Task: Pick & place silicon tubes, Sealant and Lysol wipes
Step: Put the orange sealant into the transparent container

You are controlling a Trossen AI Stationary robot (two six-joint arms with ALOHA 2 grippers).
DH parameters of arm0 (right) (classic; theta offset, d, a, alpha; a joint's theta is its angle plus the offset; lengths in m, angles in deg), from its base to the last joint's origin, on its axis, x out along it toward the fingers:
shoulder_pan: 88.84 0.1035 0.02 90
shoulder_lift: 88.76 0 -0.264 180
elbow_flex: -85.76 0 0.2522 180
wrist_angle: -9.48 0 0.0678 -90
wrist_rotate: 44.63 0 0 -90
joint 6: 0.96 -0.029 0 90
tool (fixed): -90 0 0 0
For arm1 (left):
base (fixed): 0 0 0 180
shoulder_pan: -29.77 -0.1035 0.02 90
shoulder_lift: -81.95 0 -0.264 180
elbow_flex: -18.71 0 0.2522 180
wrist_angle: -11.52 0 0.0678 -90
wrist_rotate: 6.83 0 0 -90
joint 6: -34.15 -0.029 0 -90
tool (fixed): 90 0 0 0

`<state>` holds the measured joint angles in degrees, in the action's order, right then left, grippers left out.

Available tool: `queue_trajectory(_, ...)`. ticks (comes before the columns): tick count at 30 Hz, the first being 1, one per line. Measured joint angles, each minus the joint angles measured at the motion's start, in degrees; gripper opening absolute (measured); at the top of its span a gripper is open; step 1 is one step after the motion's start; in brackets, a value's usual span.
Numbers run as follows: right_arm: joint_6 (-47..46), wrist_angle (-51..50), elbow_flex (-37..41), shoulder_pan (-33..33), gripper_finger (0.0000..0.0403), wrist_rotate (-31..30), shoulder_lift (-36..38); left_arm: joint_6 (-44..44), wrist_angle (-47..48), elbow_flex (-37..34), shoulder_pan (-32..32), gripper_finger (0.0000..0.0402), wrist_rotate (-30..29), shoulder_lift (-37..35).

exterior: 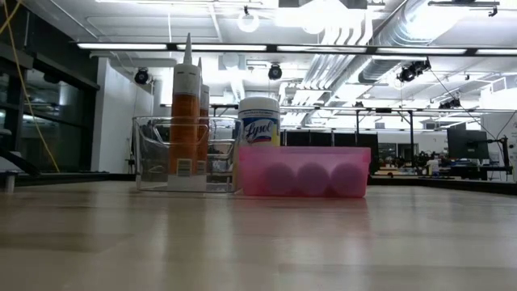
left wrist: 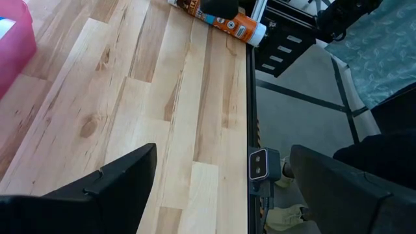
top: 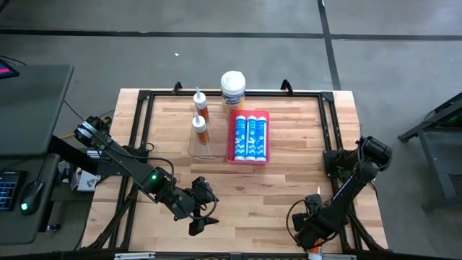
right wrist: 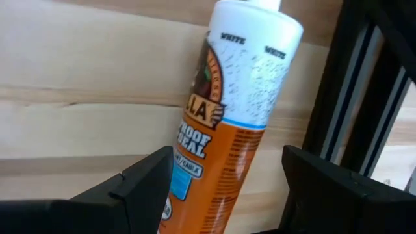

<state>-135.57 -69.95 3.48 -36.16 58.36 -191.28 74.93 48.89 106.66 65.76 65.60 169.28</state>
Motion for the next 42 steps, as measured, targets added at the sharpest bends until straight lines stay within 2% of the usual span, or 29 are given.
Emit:
queue_trajectory(8,-1.2,0.8,1.4,0.6,0.0284,0.5,0.0,0.0,0.0,0.0,0.0,0.0346,0.0,0.0)
queue_trajectory(23,0.4,22.2,13.1,-1.5,0.0284,0.1,0.5,0.0,0.0,0.0,0.0,0.0346,0.0,0.0)
queue_trajectory(31,6.0,28.5,13.1,-5.7,0.0283,-8.5,0.3,0.0,0.0,0.0,0.0,0.0346,0.0,0.0)
queue_trajectory(42,10.0,28.5,13.1,-7.2,0.0284,-10.8,0.2,0.0,0.0,0.0,0.0,0.0346,0.0,0.0)
